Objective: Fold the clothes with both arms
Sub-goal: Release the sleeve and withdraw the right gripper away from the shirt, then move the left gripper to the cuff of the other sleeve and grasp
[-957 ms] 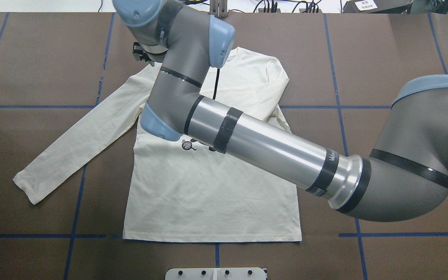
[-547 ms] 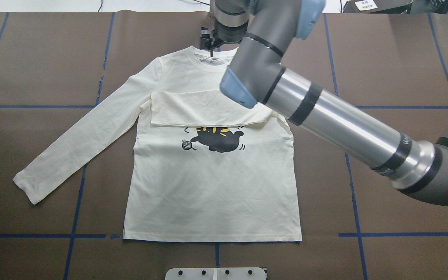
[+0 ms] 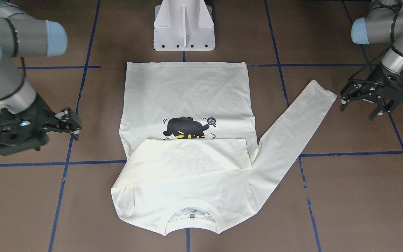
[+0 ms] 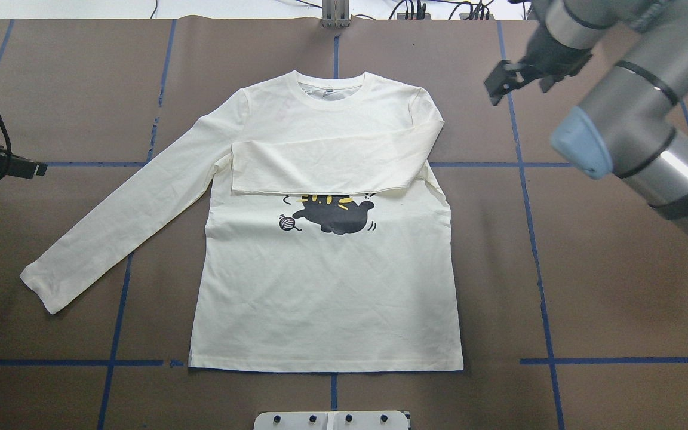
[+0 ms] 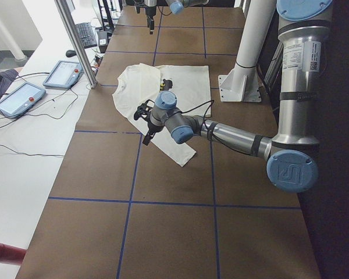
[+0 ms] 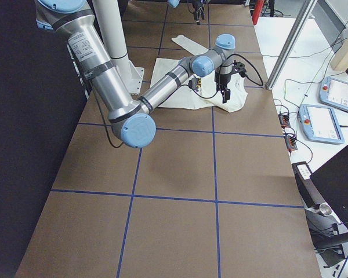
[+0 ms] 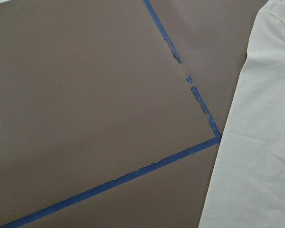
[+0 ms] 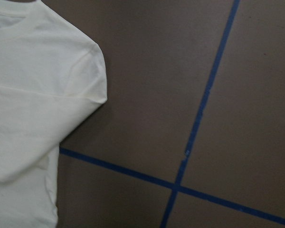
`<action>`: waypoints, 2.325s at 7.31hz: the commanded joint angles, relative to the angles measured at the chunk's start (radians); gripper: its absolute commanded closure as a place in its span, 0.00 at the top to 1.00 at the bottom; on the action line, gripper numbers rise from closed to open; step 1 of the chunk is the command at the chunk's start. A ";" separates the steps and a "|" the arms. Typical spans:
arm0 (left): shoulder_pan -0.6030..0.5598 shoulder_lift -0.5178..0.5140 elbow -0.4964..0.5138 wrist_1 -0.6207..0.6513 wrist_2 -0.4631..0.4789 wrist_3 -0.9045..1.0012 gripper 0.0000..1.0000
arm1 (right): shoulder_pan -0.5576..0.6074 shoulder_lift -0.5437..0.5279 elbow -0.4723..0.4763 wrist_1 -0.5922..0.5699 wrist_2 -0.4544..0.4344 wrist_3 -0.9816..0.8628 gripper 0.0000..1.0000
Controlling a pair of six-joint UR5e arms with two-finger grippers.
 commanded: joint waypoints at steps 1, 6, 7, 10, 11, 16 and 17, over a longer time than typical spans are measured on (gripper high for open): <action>0.123 0.104 -0.020 -0.083 0.070 -0.009 1.00 | 0.095 -0.262 0.156 -0.008 0.052 -0.183 1.00; 0.353 0.212 -0.020 -0.155 0.184 -0.012 1.00 | 0.213 -0.575 0.290 0.099 0.152 -0.305 1.00; 0.370 0.214 -0.020 -0.161 0.185 -0.012 1.00 | 0.216 -0.576 0.288 0.100 0.156 -0.305 1.00; 0.415 0.214 -0.018 -0.162 0.195 -0.012 1.00 | 0.217 -0.575 0.285 0.101 0.148 -0.305 1.00; 0.427 0.218 -0.017 -0.162 0.211 -0.012 0.92 | 0.217 -0.575 0.285 0.101 0.147 -0.305 1.00; 0.455 0.224 -0.017 -0.162 0.230 -0.030 0.47 | 0.220 -0.575 0.285 0.101 0.151 -0.304 1.00; 0.455 0.229 -0.020 -0.162 0.230 -0.030 0.20 | 0.224 -0.575 0.287 0.101 0.156 -0.304 1.00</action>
